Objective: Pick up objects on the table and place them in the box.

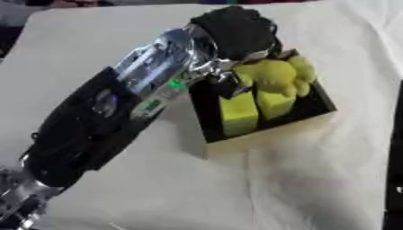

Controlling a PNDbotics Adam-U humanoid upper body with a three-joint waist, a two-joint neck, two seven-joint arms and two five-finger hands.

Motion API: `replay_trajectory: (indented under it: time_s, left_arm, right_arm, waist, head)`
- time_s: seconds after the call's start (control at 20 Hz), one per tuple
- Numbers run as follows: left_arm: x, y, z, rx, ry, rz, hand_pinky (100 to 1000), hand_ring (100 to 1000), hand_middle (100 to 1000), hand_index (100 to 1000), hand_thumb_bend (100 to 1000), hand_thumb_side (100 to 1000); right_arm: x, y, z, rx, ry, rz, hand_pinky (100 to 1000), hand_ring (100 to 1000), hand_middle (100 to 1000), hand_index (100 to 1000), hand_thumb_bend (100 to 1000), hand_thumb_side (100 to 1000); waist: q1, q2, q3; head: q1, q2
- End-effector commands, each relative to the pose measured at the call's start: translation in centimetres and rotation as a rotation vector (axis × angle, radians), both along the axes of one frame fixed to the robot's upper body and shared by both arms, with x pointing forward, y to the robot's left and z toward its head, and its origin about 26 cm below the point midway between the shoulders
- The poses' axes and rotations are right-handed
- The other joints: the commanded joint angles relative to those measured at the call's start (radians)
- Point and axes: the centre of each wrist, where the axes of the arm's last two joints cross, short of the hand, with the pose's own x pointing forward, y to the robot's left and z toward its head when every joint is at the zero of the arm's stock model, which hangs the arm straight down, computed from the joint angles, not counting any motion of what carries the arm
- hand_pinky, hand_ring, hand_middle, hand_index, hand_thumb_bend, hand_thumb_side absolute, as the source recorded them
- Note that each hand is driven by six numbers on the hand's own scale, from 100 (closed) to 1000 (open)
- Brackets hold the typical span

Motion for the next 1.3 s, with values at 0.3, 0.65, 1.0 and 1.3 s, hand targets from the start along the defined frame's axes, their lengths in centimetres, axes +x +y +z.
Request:
replay_trajectory:
  time_s: [0.3,0.65,1.0,1.3]
  left_arm:
    - [1.6,-0.5,-2.0,0.025,0.013,0.018,705,675,568,783,308,100]
    - [1.9,0.0,-2.1,0.047,-0.006,0.075,822,863,792,937,537,358]
    - [0.6,1.3,0.3,-0.019,-0.082,0.119,835,883,817,957,578,531]
    - [-2.7,3.4,4.0,-0.203,-0.170,0.069,772,814,776,939,332,445]
  right_arm:
    - [-0.5,0.0,1.1,-0.001,-0.035,0.009,835,807,670,799,100,997]
    - [-0.4,-0.1,1.1,-0.002,-0.034,0.007,836,807,670,800,100,996]
    - [-0.4,-0.3,1.2,-0.001,-0.037,0.001,836,813,670,800,100,993]
    - [-0.5,-0.3,1.2,0.001,-0.042,-0.001,836,814,670,801,100,996]
  waist:
    - [-0.007,-0.018,-0.005]
    - [-0.010,-0.018,-0.001]
    - [-0.017,-0.019,0.005]
    - [-0.020,-0.023,0.009]
  head:
    - [0.004,-0.003]
    - [0.011,0.002]
    - [0.011,-0.005]
    - [0.001,-0.013]
